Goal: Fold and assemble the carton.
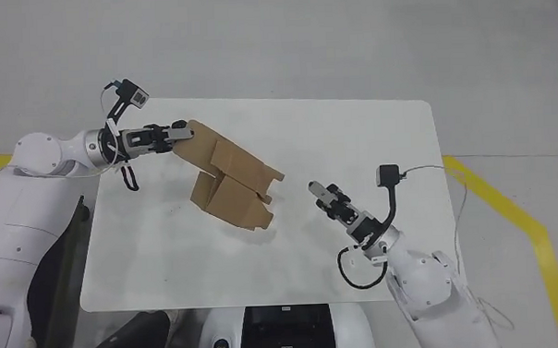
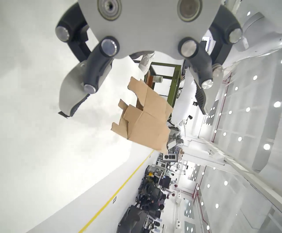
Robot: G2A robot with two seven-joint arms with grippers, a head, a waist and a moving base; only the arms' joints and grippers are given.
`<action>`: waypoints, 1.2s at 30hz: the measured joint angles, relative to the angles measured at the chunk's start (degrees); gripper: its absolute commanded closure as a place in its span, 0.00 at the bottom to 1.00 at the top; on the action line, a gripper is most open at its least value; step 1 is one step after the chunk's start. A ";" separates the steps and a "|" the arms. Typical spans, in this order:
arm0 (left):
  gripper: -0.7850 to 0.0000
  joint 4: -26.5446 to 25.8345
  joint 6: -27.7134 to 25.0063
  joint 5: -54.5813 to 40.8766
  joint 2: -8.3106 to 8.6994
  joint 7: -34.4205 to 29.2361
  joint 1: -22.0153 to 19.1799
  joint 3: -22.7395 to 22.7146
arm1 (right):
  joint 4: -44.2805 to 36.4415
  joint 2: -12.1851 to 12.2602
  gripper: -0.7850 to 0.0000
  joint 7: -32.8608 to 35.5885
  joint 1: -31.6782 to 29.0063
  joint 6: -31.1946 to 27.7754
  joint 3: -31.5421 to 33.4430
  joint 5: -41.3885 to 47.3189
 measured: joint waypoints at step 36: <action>1.00 1.76 1.67 2.61 -3.12 4.81 -0.15 1.95 | 9.52 -1.28 0.00 3.71 5.69 -8.67 -10.82 10.71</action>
